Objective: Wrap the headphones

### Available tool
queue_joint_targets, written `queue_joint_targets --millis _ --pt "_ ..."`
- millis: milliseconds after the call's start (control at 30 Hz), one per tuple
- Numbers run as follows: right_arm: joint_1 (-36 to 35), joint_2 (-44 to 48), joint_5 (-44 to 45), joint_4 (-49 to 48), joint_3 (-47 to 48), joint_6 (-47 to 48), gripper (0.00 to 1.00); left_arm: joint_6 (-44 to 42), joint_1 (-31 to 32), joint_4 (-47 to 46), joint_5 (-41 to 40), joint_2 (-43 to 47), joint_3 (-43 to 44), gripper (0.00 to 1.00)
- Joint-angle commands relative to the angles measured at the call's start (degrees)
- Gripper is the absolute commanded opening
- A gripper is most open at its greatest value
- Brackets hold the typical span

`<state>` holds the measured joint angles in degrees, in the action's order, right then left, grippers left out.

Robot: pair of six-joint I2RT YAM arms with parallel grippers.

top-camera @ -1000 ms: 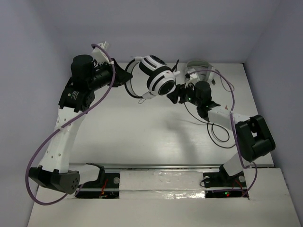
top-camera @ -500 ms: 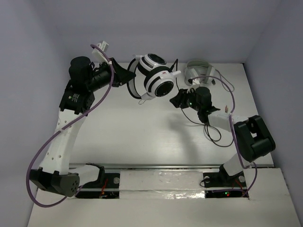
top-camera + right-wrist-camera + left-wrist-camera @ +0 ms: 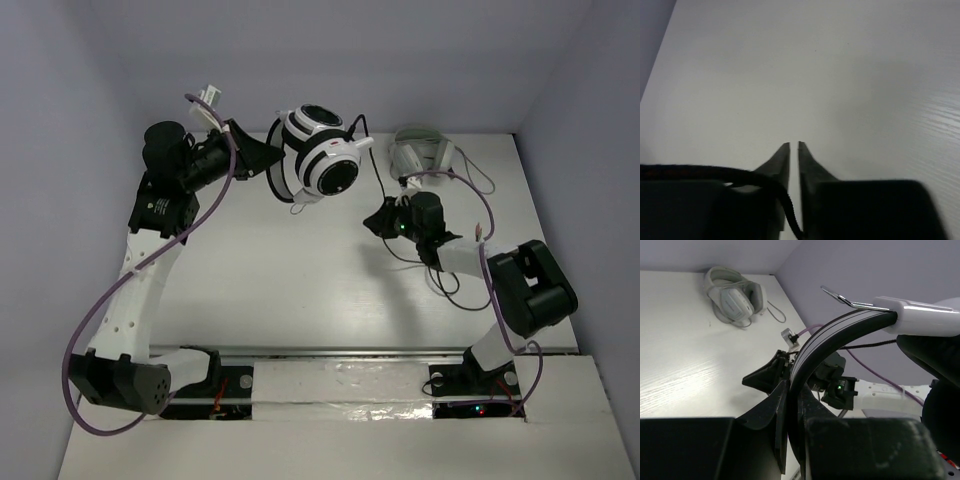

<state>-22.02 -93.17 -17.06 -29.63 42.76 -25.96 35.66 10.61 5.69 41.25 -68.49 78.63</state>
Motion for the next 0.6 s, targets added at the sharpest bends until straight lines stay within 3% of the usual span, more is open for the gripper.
queue_joint_targets --millis 0,33,200,367,567 --pt "0.40 0.09 -2.36 -6.41 2.15 -3.13 0.10 5.12 -0.94 -8.41 2.60 2.75 -1.11 0.00" --pt "0.40 0.44 -2.89 -5.89 2.58 -3.48 0.00 5.64 -0.94 -9.64 1.30 2.83 -1.89 0.00" --pt "-1.53 2.19 1.75 6.32 4.35 -2.61 0.00 13.02 -0.94 -15.44 -10.56 5.82 -11.29 0.00" --pt "-8.02 3.51 8.26 20.79 5.31 0.02 0.00 19.00 -2.78 -21.42 -23.22 8.28 -19.11 0.00" --pt "-15.58 8.87 13.97 28.46 4.87 -2.34 0.00 26.12 -2.79 -27.22 -32.01 8.81 -25.53 0.00"
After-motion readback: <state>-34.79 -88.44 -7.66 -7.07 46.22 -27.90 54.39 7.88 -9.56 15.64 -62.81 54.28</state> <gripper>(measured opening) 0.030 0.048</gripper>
